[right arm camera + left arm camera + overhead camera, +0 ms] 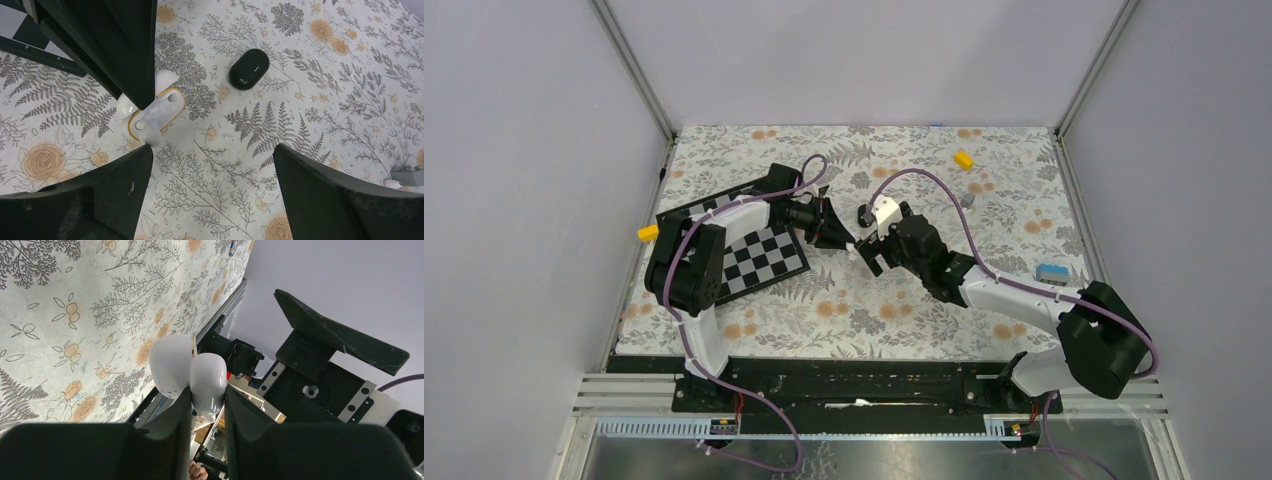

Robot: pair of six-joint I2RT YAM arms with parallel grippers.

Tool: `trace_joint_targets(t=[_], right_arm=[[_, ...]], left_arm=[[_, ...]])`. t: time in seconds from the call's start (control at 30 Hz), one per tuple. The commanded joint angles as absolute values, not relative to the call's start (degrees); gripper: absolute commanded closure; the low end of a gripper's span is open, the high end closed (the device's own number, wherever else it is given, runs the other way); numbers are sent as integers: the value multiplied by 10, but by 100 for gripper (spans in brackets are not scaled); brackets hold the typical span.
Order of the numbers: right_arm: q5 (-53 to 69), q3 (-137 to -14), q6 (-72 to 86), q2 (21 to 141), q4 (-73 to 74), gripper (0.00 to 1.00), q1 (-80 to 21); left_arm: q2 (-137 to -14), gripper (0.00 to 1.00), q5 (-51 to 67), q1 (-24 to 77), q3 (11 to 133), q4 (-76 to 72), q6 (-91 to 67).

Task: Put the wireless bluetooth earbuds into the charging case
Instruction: Adjust the left earbud in the left side groove of the charging case.

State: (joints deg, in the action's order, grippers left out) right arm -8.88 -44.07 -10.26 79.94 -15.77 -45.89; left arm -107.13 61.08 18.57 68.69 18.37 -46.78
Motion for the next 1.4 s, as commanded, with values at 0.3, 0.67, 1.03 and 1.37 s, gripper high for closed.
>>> trace_joint_targets(t=[0.3,0.67,1.03,1.37], right_arm=[[-92,-462,-106,818,-198,4,-446],[-111,-430,-88,775,-219,4,-429],[-60,-451,-82,796,-216,6,-429],[-19,-455,-74,807,-209,7,-429]], left_arm=[[-1049,100,629,185,712,176,-466],[-1049,100,632,185,714,176,-464],[-1043,100,629,185,713,176,-466],[-1047,100,629,185,715,176,-466]])
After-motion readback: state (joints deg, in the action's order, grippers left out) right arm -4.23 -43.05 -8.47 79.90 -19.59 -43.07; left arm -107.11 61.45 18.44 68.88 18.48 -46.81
